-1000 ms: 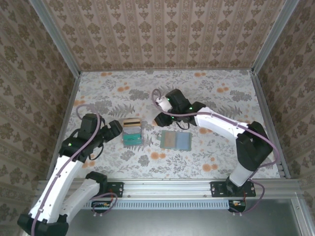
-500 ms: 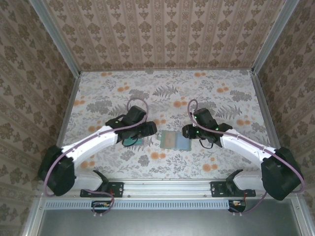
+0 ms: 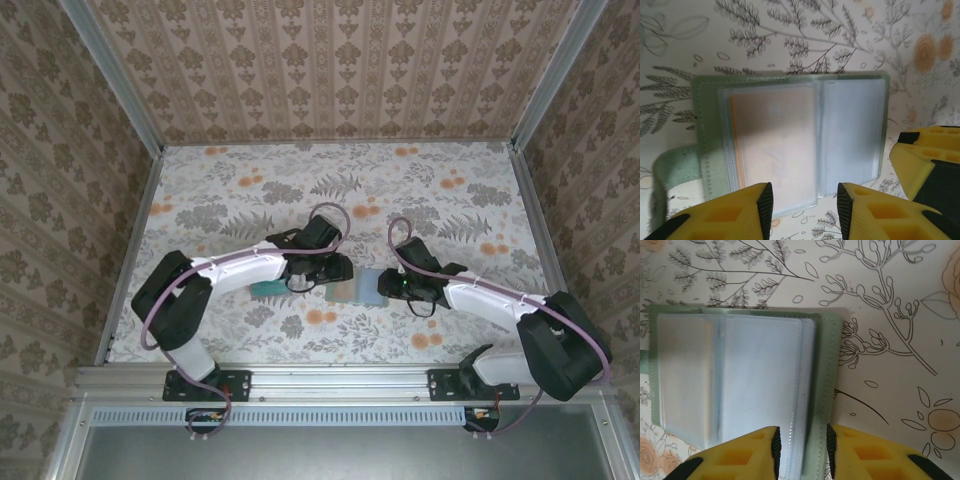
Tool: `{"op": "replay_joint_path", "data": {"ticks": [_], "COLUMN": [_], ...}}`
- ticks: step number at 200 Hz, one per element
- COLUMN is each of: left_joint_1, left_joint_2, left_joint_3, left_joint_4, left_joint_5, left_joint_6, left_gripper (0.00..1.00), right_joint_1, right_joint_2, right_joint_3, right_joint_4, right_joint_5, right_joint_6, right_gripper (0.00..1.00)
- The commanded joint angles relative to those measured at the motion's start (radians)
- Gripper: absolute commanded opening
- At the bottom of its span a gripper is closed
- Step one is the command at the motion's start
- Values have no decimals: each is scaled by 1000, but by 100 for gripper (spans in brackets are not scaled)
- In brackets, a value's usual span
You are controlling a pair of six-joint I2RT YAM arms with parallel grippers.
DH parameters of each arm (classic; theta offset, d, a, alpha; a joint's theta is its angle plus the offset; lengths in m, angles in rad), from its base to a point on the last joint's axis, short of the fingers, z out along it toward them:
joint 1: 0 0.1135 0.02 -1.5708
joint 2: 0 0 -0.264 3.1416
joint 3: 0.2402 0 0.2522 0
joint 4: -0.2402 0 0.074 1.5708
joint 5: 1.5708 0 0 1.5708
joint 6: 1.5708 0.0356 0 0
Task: Take the credit cards out of the card holder
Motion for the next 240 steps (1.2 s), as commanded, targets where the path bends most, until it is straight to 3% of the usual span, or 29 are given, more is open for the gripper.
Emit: {"op": "replay_joint_path", "data": {"ticks": [1, 99, 240], "left_joint_1": [-2, -2, -14], "left_joint_2": [25, 60, 128], "left_joint_3": [19, 19, 35], "left_joint_4": [-24, -85, 23], "left_joint_5": [18, -62, 74], "left_joint_6": [9, 4, 35], "left_gripper": [41, 39, 42], "right_joint_1": [-5, -4, -5], "right_joint_2": [16, 41, 60], "right_joint_3": [-11, -14, -14], "right_joint_4": [33, 49, 58], "right_joint_5": [17, 7, 4], "right_joint_6": [30, 31, 35], "right_gripper": [34, 34, 34]}}
